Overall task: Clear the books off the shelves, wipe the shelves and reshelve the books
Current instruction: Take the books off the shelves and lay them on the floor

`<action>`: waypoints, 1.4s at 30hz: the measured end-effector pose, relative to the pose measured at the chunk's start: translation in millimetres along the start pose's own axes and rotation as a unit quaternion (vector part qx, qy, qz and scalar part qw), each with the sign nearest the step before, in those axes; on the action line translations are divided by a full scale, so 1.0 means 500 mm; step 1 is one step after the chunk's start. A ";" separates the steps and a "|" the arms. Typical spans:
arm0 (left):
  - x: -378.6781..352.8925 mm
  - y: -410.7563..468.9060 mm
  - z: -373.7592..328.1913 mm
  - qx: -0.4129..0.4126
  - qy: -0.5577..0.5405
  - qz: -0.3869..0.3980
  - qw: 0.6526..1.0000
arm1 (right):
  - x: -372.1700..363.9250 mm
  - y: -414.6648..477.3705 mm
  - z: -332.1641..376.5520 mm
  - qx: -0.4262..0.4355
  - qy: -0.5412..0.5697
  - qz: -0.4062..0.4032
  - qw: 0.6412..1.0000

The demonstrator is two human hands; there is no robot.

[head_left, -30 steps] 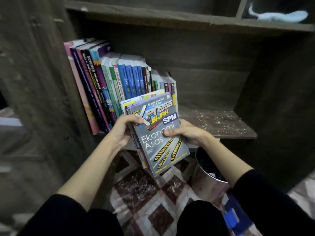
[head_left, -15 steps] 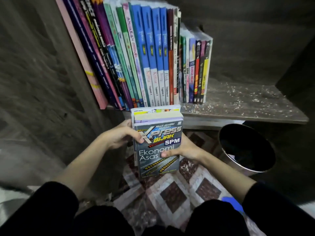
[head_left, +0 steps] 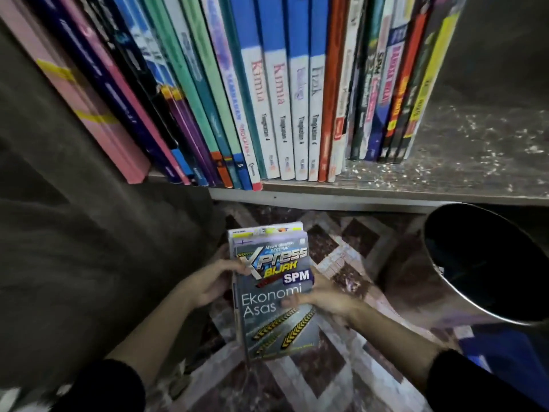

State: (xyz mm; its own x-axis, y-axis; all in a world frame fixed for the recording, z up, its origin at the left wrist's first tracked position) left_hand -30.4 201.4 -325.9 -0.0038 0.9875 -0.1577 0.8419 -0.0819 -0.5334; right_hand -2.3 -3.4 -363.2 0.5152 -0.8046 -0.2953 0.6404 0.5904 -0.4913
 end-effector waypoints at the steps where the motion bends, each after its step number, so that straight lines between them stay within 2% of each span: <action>1: 0.010 0.020 0.017 -0.001 -0.007 -0.029 1.000 | 0.002 0.011 -0.005 -0.003 0.020 -0.005 1.000; 5: 0.031 0.096 0.080 0.023 -0.017 -0.126 0.992 | 0.007 0.079 -0.027 -0.009 0.087 -0.018 0.996; 9: 0.036 0.131 0.121 0.049 0.009 -0.137 0.989 | 0.022 0.174 -0.075 -0.048 0.125 -0.063 0.989; 13: 0.069 0.170 0.150 0.043 0.103 -0.191 0.975 | 0.038 0.267 -0.114 -0.072 0.123 -0.092 0.986; 15: 0.085 0.187 0.161 0.065 0.126 -0.212 0.967 | 0.033 0.293 -0.128 -0.080 0.126 -0.091 0.985; 18: 0.099 0.199 0.146 0.087 0.168 -0.207 0.960 | 0.021 0.322 -0.141 -0.088 0.120 -0.120 0.982; 26: 0.145 0.232 0.147 0.093 0.167 -0.220 0.957 | -0.011 0.363 -0.100 -0.089 0.145 -0.136 0.976; 30: 0.150 0.237 0.164 0.112 0.173 -0.223 0.953 | -0.018 0.358 -0.097 -0.085 0.125 -0.142 0.978; 33: 0.152 0.250 0.173 0.128 0.203 -0.238 0.941 | -0.008 0.353 -0.098 -0.063 -0.014 -0.205 0.977; 36: 0.148 0.258 0.170 0.126 0.307 -0.294 0.896 | 0.004 0.354 -0.097 -0.082 -0.204 -0.284 0.933; 39: 0.128 0.249 0.149 0.105 0.405 -0.335 0.844 | -0.003 0.351 -0.093 -0.060 -0.210 -0.294 0.930; 42: 0.105 0.237 0.124 0.054 0.483 -0.332 0.808 | 0.005 0.334 -0.079 -0.044 -0.224 -0.294 0.928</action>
State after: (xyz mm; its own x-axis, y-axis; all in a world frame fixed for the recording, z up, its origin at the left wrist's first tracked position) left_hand 35.5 235.3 -448.9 0.0320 0.4585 0.8881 0.7751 0.5496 -0.3117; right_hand 83.5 90.4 -478.2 0.2887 -0.8670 0.4062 0.8475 0.0341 -0.5297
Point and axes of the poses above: each hand's wrist, its own y-axis towards the middle knuckle, its own x-axis out of the back of the hand, z = x × y, the point moved 3 cm from there along y, towards the middle knuckle, and after that the axes turned 13 degrees about y, right-handed, at the moved point
